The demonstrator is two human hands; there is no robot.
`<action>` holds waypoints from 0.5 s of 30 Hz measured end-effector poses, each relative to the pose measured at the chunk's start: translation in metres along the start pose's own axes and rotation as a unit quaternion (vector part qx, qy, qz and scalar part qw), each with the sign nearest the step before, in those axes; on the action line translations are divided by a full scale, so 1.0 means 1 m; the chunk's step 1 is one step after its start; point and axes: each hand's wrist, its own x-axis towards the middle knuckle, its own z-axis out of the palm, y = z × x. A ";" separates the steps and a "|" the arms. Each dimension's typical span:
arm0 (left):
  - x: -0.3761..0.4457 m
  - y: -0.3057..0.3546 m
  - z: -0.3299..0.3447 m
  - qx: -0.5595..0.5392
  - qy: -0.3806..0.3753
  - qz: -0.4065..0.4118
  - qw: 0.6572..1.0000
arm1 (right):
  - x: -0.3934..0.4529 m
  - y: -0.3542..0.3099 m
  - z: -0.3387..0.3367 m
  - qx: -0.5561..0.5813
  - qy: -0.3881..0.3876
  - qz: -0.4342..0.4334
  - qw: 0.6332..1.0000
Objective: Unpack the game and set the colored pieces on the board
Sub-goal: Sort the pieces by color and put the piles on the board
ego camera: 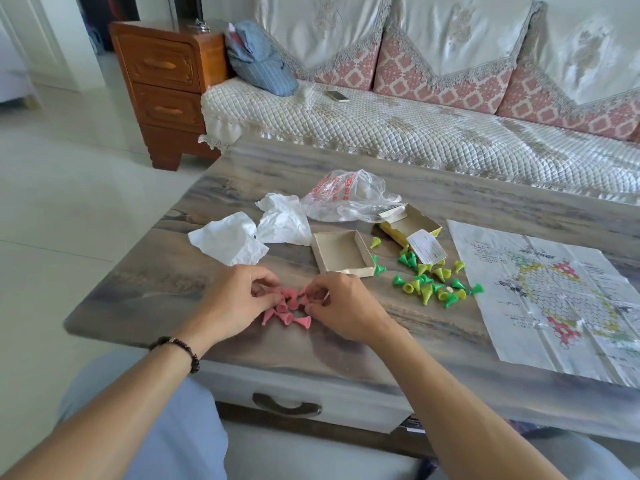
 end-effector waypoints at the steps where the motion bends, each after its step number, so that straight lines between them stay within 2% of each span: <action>1: -0.001 0.000 0.001 0.006 -0.006 0.006 1.000 | 0.000 0.000 -0.001 0.000 -0.001 0.001 1.000; 5: -0.004 0.002 -0.005 -0.011 -0.018 0.023 1.000 | -0.001 0.003 -0.001 0.026 0.002 0.020 0.999; 9: -0.012 -0.005 -0.010 -0.015 -0.060 0.025 0.998 | -0.003 0.004 0.001 0.039 -0.005 0.022 0.999; 15: -0.012 -0.002 -0.001 0.015 -0.054 0.080 0.995 | -0.004 0.008 0.001 0.051 0.005 0.011 0.999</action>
